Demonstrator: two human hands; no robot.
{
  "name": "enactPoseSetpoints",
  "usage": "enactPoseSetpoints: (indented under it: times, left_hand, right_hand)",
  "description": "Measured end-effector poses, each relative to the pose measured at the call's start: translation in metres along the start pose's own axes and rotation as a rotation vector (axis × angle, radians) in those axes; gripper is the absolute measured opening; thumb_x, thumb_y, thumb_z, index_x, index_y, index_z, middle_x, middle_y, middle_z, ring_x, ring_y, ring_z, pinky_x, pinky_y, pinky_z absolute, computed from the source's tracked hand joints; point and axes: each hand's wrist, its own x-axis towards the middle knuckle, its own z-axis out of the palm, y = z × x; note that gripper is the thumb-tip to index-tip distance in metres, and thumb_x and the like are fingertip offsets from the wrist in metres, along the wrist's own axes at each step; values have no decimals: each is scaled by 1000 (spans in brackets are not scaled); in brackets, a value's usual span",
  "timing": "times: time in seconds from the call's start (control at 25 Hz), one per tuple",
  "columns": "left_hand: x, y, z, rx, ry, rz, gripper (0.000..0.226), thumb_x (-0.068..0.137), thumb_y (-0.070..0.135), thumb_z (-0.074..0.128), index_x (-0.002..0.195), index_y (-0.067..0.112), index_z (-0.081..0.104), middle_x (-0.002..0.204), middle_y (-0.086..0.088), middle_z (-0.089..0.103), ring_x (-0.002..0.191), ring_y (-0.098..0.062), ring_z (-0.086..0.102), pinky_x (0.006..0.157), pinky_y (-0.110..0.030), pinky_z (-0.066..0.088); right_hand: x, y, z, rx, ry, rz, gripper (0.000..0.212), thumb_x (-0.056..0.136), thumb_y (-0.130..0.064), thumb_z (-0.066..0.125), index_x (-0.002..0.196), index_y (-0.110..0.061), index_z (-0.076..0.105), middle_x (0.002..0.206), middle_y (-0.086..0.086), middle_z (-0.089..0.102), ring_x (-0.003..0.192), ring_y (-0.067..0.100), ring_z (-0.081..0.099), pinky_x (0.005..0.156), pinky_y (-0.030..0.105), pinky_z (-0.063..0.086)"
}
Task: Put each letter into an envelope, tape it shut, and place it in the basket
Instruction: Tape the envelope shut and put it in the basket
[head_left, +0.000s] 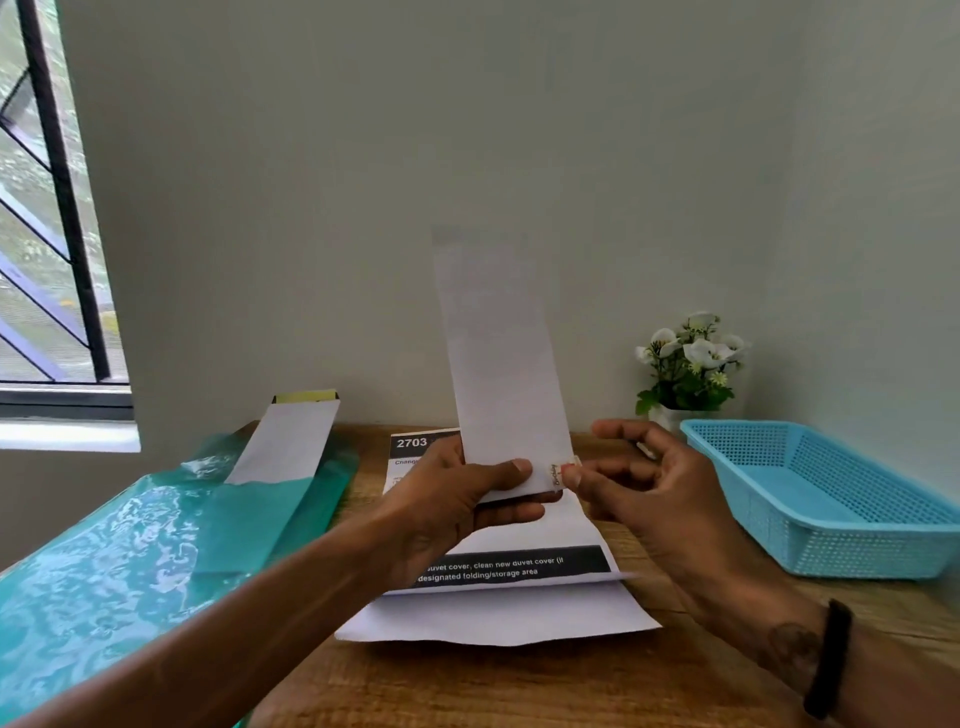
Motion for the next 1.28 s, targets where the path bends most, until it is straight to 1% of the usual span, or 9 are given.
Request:
enactPoseSetpoints:
  times: [0.16, 0.44, 0.56, 0.68, 0.84, 0.96, 1.16, 1.2, 1.28]
  left_hand:
    - [1, -4, 0, 34, -6, 4, 30, 95, 3, 66, 125, 7, 61, 110, -17, 79, 102, -38, 77, 82, -39, 65]
    - [1, -11, 2, 23, -27, 25, 27, 96, 2, 66, 122, 6, 63, 110, -15, 79, 102, -36, 77, 80, -37, 66]
    - [3, -12, 1, 19, -41, 48, 26, 94, 2, 67, 120, 6, 64, 109, -13, 79, 103, -37, 77, 81, -37, 66]
    - [3, -13, 0, 18, -55, 65, 35, 87, 7, 73, 121, 7, 64, 109, -13, 79, 103, -37, 76, 80, -36, 66]
    - [4, -16, -3, 105, -100, 98, 53, 76, 19, 92, 122, 8, 69, 115, -14, 78, 108, -34, 76, 83, -33, 64]
    - [6, -20, -3, 169, -90, 115, 62, 70, 23, 93, 126, 9, 69, 117, -14, 78, 109, -33, 75, 87, -33, 63]
    - [6, -22, -6, 161, -33, 121, 75, 61, 26, 100, 127, 10, 66, 114, -13, 79, 104, -33, 77, 80, -32, 64]
    - [7, -22, -6, 161, -31, 119, 75, 62, 26, 99, 127, 9, 66, 114, -14, 78, 104, -33, 77, 79, -32, 64]
    - [7, -22, -6, 157, -46, 116, 68, 68, 21, 96, 127, 8, 67, 114, -14, 78, 105, -33, 77, 80, -31, 63]
  right_hand:
    - [-2, 5, 3, 24, 23, 47, 51, 75, -21, 90, 121, -21, 66, 89, -3, 84, 84, 12, 80, 64, 24, 63]
    - [-7, 6, 5, 135, 77, 53, 40, 75, -15, 90, 109, -15, 69, 82, 5, 83, 77, 19, 81, 62, 24, 63]
    - [-8, 5, 6, 136, 79, 41, 39, 74, -15, 90, 107, -15, 70, 81, 4, 82, 76, 19, 81, 62, 24, 63]
    - [-8, 5, 7, 136, 87, 31, 38, 74, -15, 90, 107, -15, 70, 80, 5, 82, 75, 19, 80, 62, 25, 63]
    - [-10, 6, 8, 120, 85, 15, 36, 76, -14, 90, 106, -15, 71, 79, 3, 82, 74, 17, 80, 61, 23, 63]
    - [-11, 6, 8, 112, 85, 4, 35, 76, -15, 91, 104, -17, 71, 78, 2, 82, 74, 16, 80, 60, 23, 62]
    - [-13, 6, 10, 50, 67, -34, 33, 77, -17, 89, 103, -21, 70, 78, -2, 82, 75, 13, 79, 60, 20, 61]
    - [-13, 6, 10, 38, 66, -41, 32, 78, -17, 89, 103, -21, 70, 78, -4, 82, 75, 12, 79, 59, 19, 61]
    - [-13, 5, 10, 18, 71, -49, 33, 78, -18, 89, 104, -22, 70, 78, -8, 82, 75, 9, 79, 59, 17, 60]
